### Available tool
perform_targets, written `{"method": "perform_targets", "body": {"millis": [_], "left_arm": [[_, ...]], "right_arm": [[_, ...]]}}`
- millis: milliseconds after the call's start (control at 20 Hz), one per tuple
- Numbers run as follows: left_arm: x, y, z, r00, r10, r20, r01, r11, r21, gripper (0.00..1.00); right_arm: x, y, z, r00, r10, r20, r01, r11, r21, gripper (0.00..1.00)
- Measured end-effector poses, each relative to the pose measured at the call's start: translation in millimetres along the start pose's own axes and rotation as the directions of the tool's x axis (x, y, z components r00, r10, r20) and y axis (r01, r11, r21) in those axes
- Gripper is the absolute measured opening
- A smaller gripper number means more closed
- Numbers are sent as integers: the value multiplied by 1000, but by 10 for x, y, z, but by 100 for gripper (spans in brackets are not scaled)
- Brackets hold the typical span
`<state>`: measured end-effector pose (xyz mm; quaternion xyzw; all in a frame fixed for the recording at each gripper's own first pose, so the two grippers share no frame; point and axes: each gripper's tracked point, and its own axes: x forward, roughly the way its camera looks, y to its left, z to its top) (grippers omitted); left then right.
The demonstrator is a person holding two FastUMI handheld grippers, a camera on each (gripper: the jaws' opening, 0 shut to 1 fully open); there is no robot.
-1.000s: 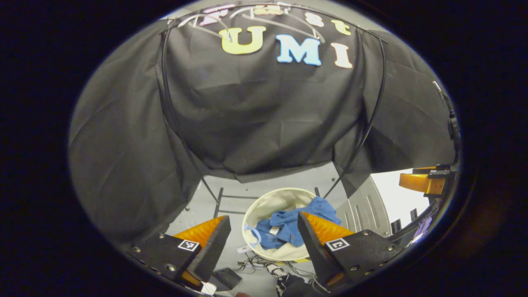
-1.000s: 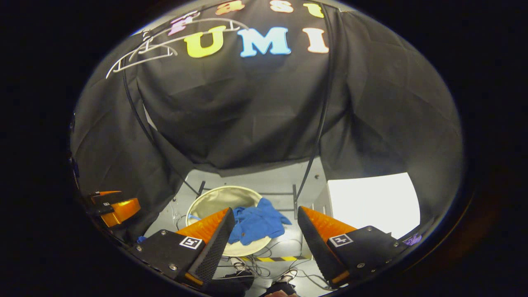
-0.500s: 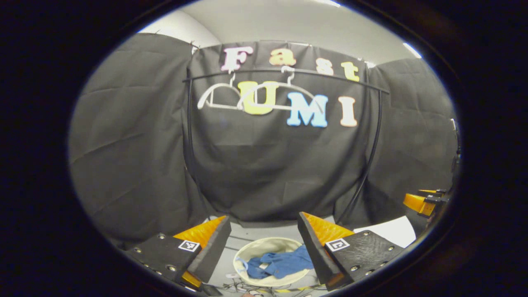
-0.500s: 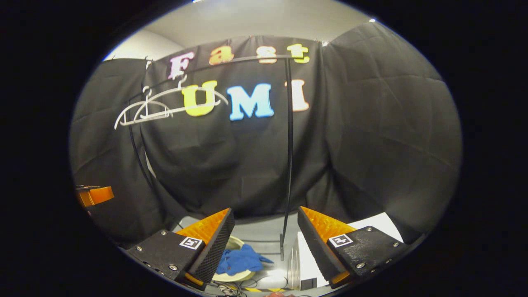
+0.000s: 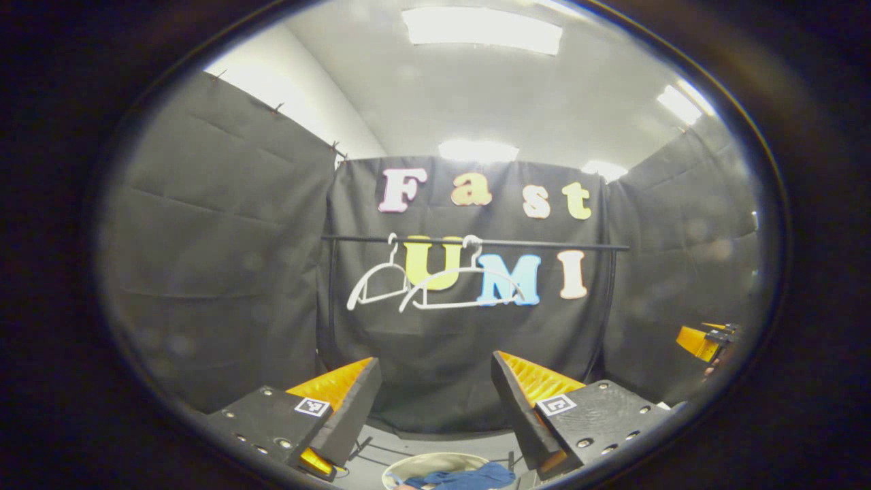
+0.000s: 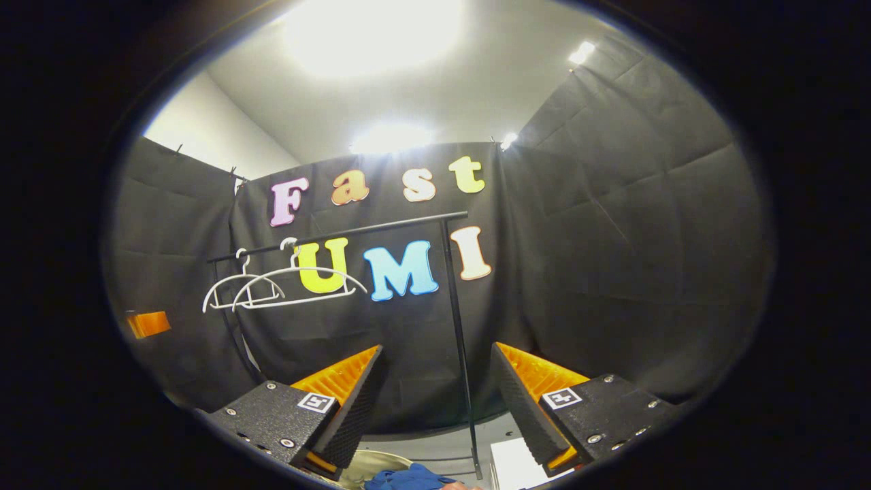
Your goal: Grasp the clothes on the hanger with both hands and then place them into the laundry hamper below.
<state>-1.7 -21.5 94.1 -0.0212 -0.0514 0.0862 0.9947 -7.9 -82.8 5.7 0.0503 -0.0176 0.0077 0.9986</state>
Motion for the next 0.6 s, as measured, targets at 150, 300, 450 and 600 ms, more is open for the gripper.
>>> {"method": "perform_targets", "body": {"millis": [150, 300, 450, 600], "left_arm": [[-36, 87, 51, 1000, -6, 13, 6, 1000, -7, 92], [-70, 269, 66, 999, 17, 32, -17, 1000, 8, 92], [-82, 382, 0, 998, 19, 53, -18, 1000, -4, 92], [-39, 455, -77, 998, 21, 62, -18, 998, -52, 92]], "right_arm": [[9, 0, 128, 999, -23, 48, 25, 999, -36, 94], [-48, 80, 149, 998, -45, 47, 47, 998, -49, 94], [-130, 98, 142, 997, -54, 56, 56, 998, -39, 94], [-110, 195, 67, 997, -55, 49, 57, 997, -44, 94]]}}
